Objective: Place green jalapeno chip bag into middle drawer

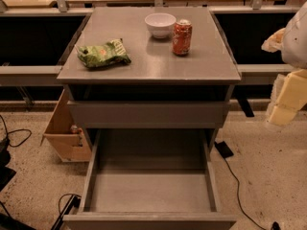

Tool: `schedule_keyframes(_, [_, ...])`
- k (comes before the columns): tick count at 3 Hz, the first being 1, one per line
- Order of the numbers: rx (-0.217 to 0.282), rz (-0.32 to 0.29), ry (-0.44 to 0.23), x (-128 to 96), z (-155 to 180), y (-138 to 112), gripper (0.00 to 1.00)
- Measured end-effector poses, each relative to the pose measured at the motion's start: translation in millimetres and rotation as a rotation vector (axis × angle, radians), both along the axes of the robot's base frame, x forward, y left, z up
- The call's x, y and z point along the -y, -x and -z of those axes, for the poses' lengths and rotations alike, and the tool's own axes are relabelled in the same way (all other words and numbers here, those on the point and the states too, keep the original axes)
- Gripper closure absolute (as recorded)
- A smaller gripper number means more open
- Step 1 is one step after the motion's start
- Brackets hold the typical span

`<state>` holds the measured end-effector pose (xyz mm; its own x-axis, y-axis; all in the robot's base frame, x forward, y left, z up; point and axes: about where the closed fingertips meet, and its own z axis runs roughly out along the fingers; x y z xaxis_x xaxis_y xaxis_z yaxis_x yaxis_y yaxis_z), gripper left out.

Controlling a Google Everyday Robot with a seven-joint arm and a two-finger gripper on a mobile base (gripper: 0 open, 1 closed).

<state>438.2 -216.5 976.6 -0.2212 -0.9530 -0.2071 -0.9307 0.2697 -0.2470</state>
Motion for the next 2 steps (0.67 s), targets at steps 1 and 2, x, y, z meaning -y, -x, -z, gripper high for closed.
schedule_keyframes(1, [0.000,0.000,0.000,0.0,0.0,0.0,0.00])
schedule_keyframes(2, [0.049,-0.063,-0.048,-31.1,4.0,-34.5,0.00])
